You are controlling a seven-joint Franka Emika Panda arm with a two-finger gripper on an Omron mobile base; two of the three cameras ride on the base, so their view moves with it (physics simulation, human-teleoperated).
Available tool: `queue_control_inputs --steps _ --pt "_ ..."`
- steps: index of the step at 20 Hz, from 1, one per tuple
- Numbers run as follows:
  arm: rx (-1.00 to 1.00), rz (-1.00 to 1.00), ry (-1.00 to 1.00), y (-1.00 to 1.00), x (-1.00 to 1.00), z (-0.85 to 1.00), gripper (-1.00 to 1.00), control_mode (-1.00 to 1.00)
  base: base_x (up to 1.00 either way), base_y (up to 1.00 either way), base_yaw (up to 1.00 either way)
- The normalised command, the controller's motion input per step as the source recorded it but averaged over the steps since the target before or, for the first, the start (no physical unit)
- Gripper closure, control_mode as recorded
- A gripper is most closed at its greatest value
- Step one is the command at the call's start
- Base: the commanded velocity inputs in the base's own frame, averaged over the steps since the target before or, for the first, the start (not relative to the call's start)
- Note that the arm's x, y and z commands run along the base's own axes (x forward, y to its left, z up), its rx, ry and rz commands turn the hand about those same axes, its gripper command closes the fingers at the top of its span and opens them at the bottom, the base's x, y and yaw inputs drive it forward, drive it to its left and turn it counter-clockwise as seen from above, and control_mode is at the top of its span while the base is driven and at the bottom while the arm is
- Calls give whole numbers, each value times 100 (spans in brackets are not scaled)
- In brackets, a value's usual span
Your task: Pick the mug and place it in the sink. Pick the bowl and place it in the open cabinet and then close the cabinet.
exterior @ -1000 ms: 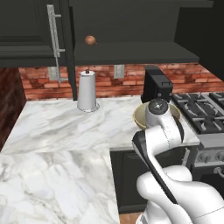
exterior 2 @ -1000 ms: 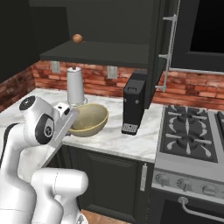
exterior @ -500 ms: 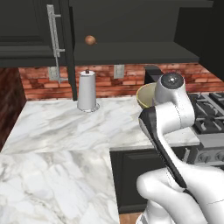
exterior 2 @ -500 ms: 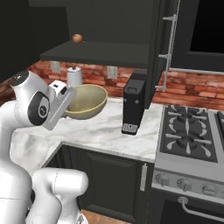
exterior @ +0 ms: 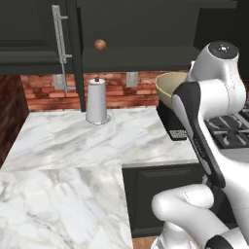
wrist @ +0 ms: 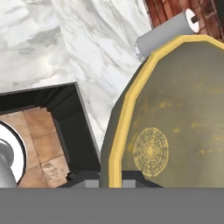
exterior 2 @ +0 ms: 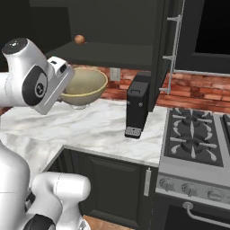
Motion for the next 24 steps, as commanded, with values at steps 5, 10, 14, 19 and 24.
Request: queue_control_inputs --steps 5,10,14,19,24 --pt "0 1 -1 0 -8 83 100 -100 0 0 0" --pt "0 2 9 0 16 56 100 -100 0 0 0" --pt "0 6 27 0 52 2 100 -100 0 0 0" --pt "-3 1 8 1 47 0 100 -100 0 0 0" --pt "-6 1 -27 0 0 9 100 -100 0 0 0"
